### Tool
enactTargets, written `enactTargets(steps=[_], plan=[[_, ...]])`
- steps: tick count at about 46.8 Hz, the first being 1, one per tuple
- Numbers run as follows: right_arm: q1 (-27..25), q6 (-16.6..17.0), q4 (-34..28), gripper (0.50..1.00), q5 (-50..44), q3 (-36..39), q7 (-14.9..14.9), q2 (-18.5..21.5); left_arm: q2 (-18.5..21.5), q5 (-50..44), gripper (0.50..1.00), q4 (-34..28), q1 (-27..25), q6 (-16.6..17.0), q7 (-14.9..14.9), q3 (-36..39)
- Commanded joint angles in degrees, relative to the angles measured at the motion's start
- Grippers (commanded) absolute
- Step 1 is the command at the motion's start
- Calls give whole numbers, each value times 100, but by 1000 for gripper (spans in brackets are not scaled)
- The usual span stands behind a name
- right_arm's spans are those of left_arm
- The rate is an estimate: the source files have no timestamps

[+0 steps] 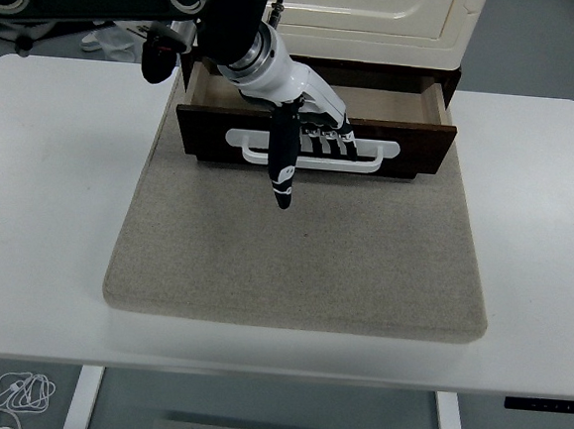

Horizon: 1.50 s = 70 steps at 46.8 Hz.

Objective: Open the drawer under the combination cabinet

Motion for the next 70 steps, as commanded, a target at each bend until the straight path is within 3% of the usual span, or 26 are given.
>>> enactTargets(steps=[1, 48, 70], plan=[[0, 0, 0, 926, 0, 0, 7, 0, 33, 4, 1000, -51, 1, -20, 1, 0], [0, 0, 0, 926, 0, 0, -2, 0, 209, -31, 1000, -324, -122, -82, 10, -123], [0, 0, 0, 926, 0, 0, -2, 0, 552, -40, 1000, -341, -368, -125, 10, -255]])
